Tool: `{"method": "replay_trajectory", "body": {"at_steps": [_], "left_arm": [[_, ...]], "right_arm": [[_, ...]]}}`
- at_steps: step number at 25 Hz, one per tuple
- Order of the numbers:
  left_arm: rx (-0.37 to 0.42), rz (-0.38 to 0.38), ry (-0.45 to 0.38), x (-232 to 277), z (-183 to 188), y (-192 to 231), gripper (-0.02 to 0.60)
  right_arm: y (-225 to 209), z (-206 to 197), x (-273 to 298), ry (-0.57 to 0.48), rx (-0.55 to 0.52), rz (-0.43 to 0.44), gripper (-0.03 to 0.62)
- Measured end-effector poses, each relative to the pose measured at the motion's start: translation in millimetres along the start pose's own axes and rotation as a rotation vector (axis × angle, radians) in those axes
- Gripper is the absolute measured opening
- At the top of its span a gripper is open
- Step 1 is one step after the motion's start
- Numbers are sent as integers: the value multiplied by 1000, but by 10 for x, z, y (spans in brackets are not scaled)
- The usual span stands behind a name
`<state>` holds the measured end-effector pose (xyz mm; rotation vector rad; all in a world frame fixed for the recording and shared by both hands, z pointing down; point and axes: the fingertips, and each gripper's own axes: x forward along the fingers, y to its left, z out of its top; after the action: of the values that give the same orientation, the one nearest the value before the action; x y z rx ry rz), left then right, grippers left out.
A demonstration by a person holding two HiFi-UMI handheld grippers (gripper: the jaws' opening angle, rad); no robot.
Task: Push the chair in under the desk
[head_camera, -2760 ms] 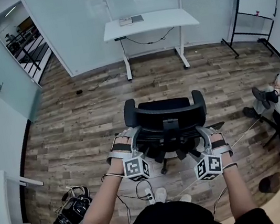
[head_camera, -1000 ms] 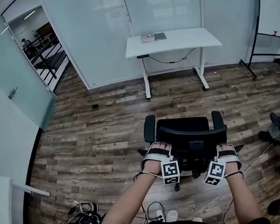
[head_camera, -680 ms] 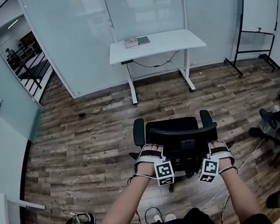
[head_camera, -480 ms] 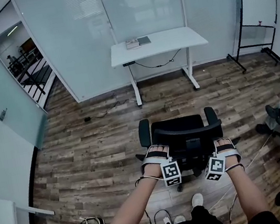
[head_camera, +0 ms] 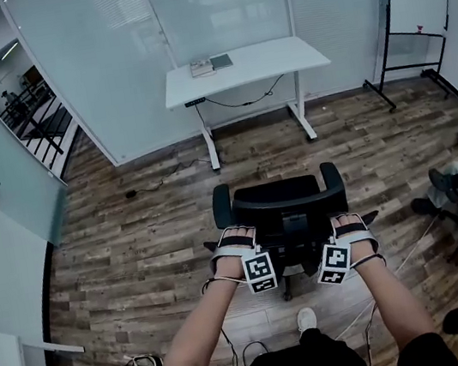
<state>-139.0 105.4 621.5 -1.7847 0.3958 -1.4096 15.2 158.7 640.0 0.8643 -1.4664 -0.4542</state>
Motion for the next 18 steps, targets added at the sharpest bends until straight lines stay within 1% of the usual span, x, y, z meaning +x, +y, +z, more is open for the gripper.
{"method": "replay_trajectory", "body": {"at_steps": [3,6,18], "left_arm": [[-3,-12,-3,187,73,122,331],[-2,-10,3,355,65,240,331],[-22,-19,6,1027,254,862,334]], "right_arm": [[-152,-112,154,4,-2,-10,370],[-283,-140,323,-12,-19,-29,374],[-914,-476,918,-19,-47,-21,371]]}}
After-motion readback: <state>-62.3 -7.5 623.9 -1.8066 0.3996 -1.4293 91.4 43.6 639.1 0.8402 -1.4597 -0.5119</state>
